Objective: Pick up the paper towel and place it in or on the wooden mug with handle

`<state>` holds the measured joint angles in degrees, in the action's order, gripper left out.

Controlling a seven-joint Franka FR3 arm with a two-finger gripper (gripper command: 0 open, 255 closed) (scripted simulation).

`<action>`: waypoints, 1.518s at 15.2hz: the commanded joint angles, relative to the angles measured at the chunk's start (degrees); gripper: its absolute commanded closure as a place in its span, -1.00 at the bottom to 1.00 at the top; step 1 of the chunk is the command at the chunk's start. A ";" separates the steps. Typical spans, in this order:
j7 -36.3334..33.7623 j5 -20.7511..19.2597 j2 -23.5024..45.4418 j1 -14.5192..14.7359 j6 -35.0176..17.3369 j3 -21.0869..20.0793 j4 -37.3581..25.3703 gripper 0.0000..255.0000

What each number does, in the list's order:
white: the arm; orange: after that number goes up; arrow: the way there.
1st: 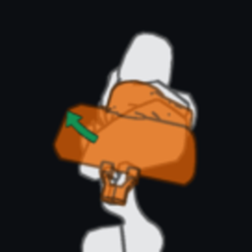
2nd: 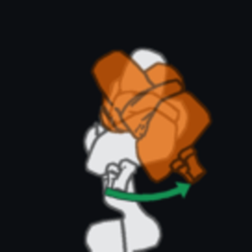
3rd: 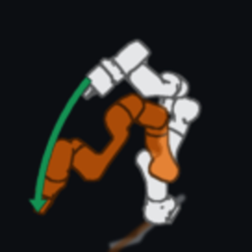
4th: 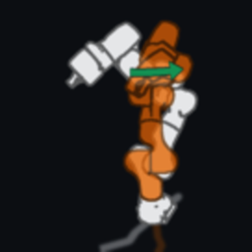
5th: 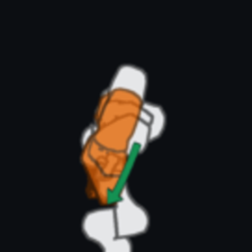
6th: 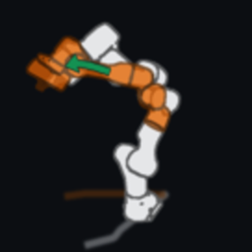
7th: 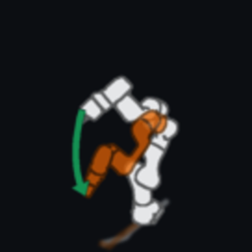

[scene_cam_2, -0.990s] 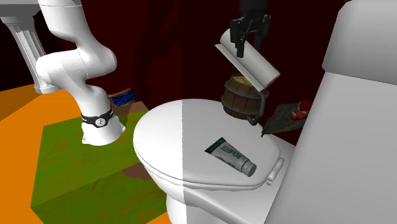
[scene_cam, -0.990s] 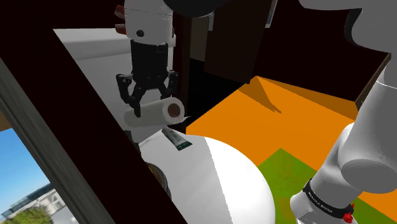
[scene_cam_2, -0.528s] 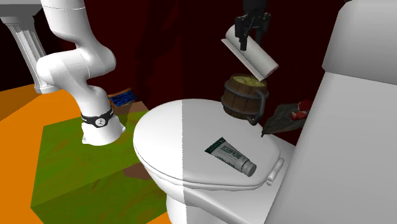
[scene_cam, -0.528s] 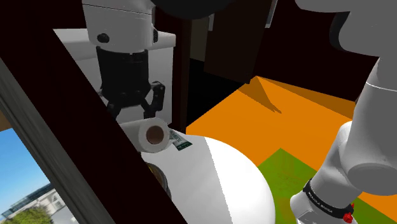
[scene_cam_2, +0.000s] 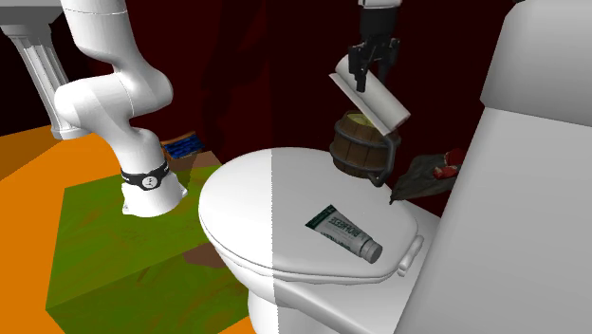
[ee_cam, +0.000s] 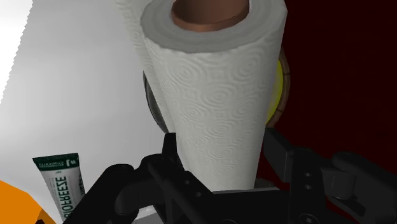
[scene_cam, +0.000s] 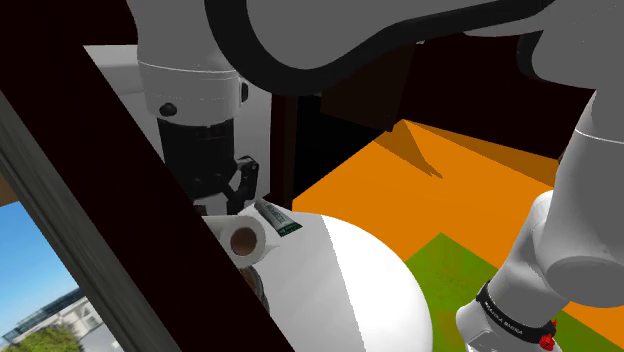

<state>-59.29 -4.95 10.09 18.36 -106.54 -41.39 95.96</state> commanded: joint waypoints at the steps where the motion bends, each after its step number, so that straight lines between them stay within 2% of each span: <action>1: -0.14 -0.17 0.19 0.03 -1.54 0.04 1.37 1.00; 6: -0.37 -0.62 0.71 0.01 -5.12 0.19 4.57 1.00; 13: -0.37 -0.62 0.71 0.01 -5.12 0.19 4.57 1.00; 14: -0.37 -0.62 0.71 0.01 -5.12 0.19 4.57 -1.00; 19: -0.37 -0.62 0.71 0.01 -5.12 0.19 4.57 -1.00; 23: 0.35 0.43 -0.58 -0.20 1.79 -0.05 -1.38 -1.00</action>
<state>-59.19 -4.66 9.65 18.23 -106.47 -41.44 96.15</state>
